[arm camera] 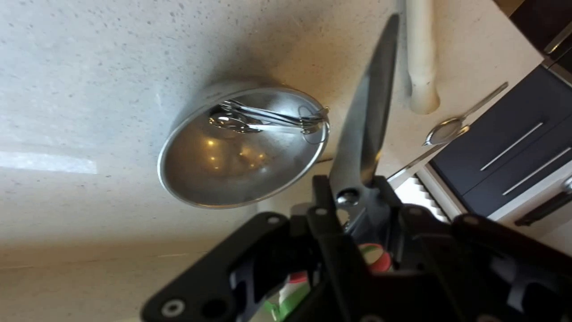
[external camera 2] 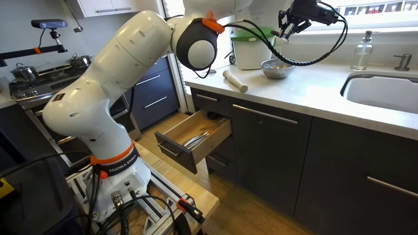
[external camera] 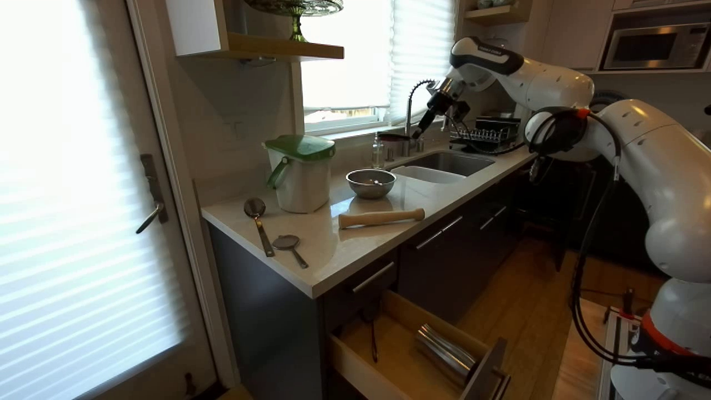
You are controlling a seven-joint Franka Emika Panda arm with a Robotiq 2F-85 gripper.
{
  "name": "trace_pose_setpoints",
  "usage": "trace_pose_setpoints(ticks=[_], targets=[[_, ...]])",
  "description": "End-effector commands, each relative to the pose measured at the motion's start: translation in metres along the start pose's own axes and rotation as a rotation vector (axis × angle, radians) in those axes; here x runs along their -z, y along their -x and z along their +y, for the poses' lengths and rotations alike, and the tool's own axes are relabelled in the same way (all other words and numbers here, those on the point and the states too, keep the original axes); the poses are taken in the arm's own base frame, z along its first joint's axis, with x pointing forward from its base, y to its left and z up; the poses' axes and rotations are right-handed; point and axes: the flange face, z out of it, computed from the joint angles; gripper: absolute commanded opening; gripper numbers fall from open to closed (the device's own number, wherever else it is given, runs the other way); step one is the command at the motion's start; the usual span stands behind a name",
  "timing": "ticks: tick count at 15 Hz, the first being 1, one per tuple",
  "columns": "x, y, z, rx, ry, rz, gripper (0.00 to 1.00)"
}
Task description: Pick up the scissors and place it in between the wooden rolling pin and the silver bowl
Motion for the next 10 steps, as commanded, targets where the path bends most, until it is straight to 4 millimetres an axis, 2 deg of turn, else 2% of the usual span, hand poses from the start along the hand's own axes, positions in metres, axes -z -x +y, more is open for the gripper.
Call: trace_pose_setpoints(ticks=[1,7,8,10], targets=[[0.000,-0.001,-0.006,0.015,-0.025,-0.009,0.26],[0.002,-0.001,-0.013,0.033,-0.059,-0.017,0.26],[-0.004,-0.002,-0.012,0.033,-0.053,-0.030,0.06],[-0.020,-0.006,-0.015,0.050,-0.070,-0.069,0.06]])
